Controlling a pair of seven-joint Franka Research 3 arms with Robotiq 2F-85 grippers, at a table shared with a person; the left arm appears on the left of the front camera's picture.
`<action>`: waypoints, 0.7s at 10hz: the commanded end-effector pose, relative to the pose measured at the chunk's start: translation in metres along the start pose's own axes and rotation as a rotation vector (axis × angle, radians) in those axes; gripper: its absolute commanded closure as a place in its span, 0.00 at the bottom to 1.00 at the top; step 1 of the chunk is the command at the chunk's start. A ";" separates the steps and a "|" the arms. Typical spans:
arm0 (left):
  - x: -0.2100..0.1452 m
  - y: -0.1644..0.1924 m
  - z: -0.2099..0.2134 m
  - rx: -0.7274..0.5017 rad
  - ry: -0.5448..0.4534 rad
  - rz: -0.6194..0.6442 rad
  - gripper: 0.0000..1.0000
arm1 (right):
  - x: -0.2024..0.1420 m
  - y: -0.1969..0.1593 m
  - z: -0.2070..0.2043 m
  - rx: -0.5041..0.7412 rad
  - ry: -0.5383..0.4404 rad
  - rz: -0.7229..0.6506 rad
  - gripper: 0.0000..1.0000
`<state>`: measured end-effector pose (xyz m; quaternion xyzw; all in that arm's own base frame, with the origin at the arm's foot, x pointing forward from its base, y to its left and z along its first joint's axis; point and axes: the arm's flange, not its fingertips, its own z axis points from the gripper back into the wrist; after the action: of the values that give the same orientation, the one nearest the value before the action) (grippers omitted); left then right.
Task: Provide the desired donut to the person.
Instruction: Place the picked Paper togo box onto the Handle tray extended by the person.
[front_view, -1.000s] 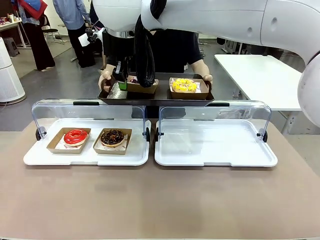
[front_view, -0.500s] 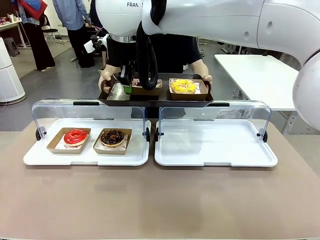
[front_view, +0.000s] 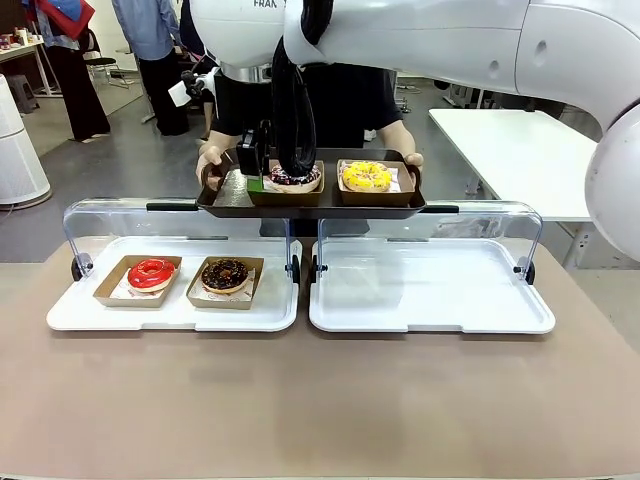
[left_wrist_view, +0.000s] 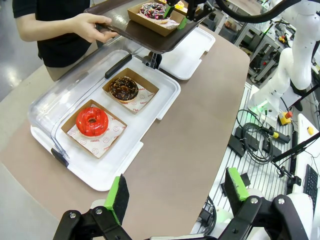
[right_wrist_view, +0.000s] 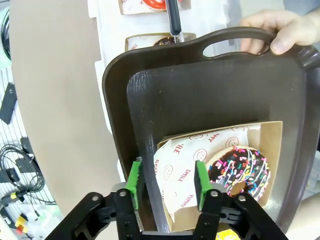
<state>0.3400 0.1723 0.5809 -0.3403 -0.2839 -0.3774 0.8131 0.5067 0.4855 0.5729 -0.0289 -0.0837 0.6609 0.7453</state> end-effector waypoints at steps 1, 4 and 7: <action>-0.001 -0.001 0.001 -0.002 -0.007 -0.005 0.00 | 0.007 -0.005 0.010 -0.006 0.015 0.023 0.05; -0.001 -0.001 0.001 -0.002 -0.007 -0.005 0.00 | 0.006 -0.006 0.010 -0.001 0.005 0.027 0.00; -0.001 -0.001 0.001 -0.002 -0.007 -0.005 0.00 | 0.005 -0.004 0.011 0.006 0.005 0.039 0.00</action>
<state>0.3400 0.1723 0.5809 -0.3403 -0.2839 -0.3774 0.8131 0.5059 0.4860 0.5760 -0.0285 -0.0862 0.6675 0.7390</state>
